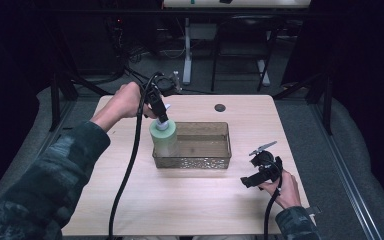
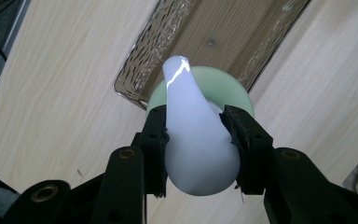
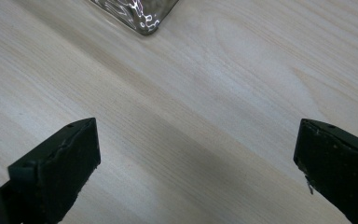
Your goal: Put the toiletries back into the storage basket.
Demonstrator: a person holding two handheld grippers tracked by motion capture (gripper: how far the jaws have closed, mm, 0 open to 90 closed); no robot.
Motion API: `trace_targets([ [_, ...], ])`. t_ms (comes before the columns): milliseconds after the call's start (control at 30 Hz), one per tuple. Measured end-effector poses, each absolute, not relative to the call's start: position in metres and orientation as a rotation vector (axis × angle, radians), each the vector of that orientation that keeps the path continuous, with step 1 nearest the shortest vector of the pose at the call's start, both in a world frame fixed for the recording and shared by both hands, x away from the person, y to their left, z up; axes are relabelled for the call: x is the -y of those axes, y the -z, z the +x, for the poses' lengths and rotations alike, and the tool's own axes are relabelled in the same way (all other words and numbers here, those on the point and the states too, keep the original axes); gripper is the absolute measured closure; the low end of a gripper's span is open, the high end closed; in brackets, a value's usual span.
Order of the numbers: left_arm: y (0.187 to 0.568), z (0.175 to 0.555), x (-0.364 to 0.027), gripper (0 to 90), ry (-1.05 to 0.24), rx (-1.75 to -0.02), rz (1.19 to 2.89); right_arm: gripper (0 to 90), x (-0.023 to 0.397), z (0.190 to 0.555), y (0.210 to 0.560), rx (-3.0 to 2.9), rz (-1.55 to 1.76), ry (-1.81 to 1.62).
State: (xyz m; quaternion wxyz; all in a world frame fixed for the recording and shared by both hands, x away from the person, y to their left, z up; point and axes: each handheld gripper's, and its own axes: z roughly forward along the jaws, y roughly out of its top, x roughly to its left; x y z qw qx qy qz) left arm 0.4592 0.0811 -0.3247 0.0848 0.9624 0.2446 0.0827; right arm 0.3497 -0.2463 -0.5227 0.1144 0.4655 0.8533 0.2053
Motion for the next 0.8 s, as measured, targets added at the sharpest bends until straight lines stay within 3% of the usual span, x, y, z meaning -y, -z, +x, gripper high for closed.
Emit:
trace_targets([
  [200, 0.331, 0.462, -0.084, 54.3, -0.240, -0.765, 2.817, 0.0, 0.247, 0.350, 0.523, -2.502, 1.363, -0.601],
  [400, 0.331, 0.460, -0.091, 29.2, -0.215, -0.776, 2.768, 0.0, 0.247, 0.350, 0.523, -2.503, 1.361, -0.601],
  [567, 0.325, 0.456, -0.104, 16.0, -0.217, -0.791, 2.695, 0.0, 0.246, 0.349, 0.522, -2.502, 1.369, -0.606],
  [800, 0.319, 0.447, -0.127, 5.5, -0.288, -0.806, 2.612, 0.0, 0.246, 0.350, 0.523, -2.504, 1.362, -0.594],
])
